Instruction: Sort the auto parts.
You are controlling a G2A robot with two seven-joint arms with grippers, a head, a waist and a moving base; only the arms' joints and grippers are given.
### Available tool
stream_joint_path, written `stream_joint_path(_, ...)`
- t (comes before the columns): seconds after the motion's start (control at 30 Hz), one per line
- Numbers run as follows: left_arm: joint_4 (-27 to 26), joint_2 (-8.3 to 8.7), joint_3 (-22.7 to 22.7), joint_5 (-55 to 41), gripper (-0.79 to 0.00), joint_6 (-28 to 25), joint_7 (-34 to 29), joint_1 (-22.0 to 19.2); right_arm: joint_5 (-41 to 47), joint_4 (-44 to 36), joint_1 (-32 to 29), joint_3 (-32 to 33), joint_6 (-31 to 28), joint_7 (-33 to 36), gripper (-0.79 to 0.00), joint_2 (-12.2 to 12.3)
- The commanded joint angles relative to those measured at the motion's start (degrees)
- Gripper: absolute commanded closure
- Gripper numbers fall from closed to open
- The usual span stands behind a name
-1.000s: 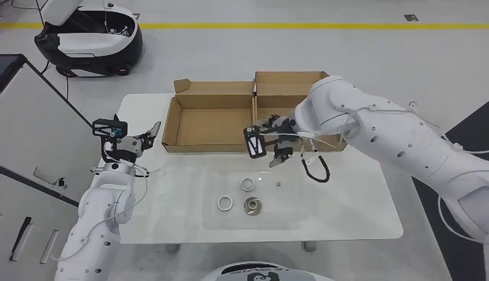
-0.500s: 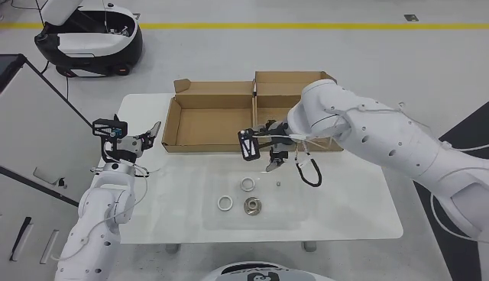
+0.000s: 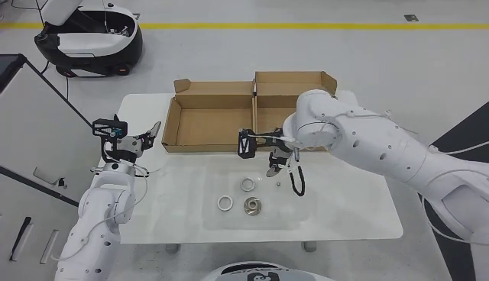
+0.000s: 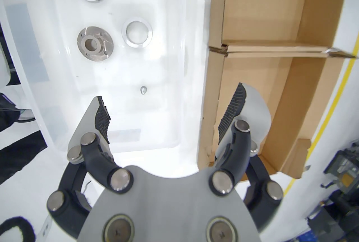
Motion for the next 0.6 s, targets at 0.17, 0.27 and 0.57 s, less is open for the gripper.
stream_joint_path(0.17, 0.0, 0.00, 0.0, 0.0, -0.785, 0.0, 0.0, 0.0, 3.9, 4.5, -0.2, -1.4, 3.5, 3.2, -0.785, -2.6)
stream_joint_path(0.27, 0.0, 0.00, 0.0, 0.0, -0.785, 0.0, 0.0, 0.0, 4.4, 6.0, -0.7, -1.6, 4.8, 3.2, -0.785, -3.3)
stream_joint_path(0.57, 0.0, 0.00, 0.0, 0.0, -0.785, 0.0, 0.0, 0.0, 3.6, 6.9, -3.1, -1.0, 6.7, 3.3, -0.610, -3.3)
